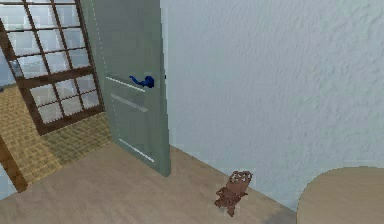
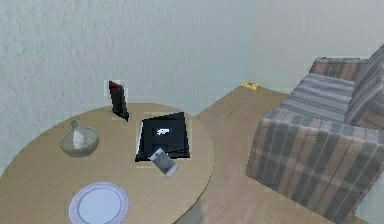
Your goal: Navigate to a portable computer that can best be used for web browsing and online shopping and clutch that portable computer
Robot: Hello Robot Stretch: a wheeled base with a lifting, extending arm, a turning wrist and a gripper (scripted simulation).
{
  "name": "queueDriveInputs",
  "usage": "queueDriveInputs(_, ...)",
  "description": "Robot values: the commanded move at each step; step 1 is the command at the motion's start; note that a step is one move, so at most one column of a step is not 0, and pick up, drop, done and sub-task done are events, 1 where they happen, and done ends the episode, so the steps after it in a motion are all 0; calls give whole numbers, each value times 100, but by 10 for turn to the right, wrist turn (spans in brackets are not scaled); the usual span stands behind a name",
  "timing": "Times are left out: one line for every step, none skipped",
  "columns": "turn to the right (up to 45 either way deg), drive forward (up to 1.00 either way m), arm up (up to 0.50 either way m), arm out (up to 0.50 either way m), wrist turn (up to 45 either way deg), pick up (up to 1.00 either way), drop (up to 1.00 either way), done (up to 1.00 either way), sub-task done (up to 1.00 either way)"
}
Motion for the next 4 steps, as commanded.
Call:
queueDriveInputs(0, 0, 28, 0, 0, 0, 0, 0, 0)
queueDriveInputs(0, 0, 0, 50, 0, 0, 0, 0, 0)
queueDriveInputs(0, 0, 0, 0, 450, 0, 0, 0, 0)
queueDriveInputs(0, 0, 0, 0, 450, 0, 0, 0, 0)
